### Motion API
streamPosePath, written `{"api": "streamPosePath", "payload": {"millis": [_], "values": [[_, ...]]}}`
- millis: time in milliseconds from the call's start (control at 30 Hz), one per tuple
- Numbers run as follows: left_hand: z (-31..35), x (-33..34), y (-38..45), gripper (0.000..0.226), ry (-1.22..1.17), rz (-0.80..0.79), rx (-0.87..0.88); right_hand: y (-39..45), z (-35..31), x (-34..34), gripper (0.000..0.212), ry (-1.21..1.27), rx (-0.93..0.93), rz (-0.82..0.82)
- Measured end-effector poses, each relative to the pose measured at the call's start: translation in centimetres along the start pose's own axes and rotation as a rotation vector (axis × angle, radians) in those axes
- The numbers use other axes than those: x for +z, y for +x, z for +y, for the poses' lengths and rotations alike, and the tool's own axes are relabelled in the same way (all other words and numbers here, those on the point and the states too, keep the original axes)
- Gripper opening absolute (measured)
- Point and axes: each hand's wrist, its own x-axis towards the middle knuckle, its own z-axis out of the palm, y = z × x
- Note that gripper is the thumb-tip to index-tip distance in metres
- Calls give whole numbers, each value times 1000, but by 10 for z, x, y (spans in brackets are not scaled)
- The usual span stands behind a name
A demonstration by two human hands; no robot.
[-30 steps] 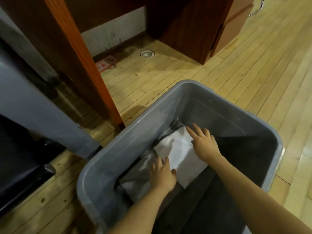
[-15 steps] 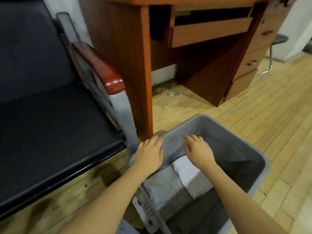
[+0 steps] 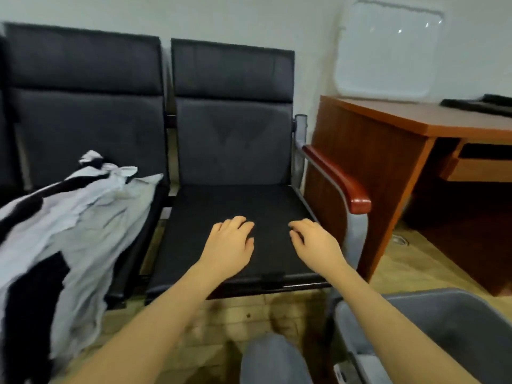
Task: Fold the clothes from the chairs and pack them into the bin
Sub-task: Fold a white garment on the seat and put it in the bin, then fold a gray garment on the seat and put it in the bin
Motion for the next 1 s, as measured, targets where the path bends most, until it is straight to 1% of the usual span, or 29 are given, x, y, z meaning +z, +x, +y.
{"api": "streamPosePath", "payload": {"millis": [100,233,400,433,500,533,567,600,667,700,733,767,833,933,1000], "values": [[-72,-28,-27,42,36,47,-138,39,-74,27,34,66,-98,-44],[-163,-48,-64,40,64,62,-339,76,-166,77,31,219,-172,-69],[-258,-50,-104,42,138,-12,-534,110,-256,151,30,272,-316,-116],[-273,-50,-111,47,153,-11,-562,116,-270,164,30,281,-334,-131],[-294,-47,-120,70,150,14,-577,126,-292,189,35,286,-317,-186],[-303,-43,-122,81,138,16,-568,129,-301,201,38,273,-286,-214],[-310,-39,-123,85,133,24,-556,131,-307,211,41,257,-245,-228],[-315,-34,-122,81,132,29,-550,132,-311,221,45,248,-197,-230],[-322,-24,-115,63,145,50,-549,132,-314,238,48,251,-80,-234],[-323,-19,-112,54,177,79,-544,131,-313,246,45,250,-33,-244],[-324,-14,-109,47,204,121,-546,129,-312,252,37,249,-6,-257],[-324,-10,-106,43,207,128,-554,127,-310,258,25,257,-5,-249],[-325,2,-104,42,178,131,-545,122,-303,264,3,329,-20,-145],[-327,11,-105,44,178,163,-519,115,-287,253,14,438,-51,76],[-329,12,-106,43,213,193,-505,115,-270,241,17,504,-85,148]]}}
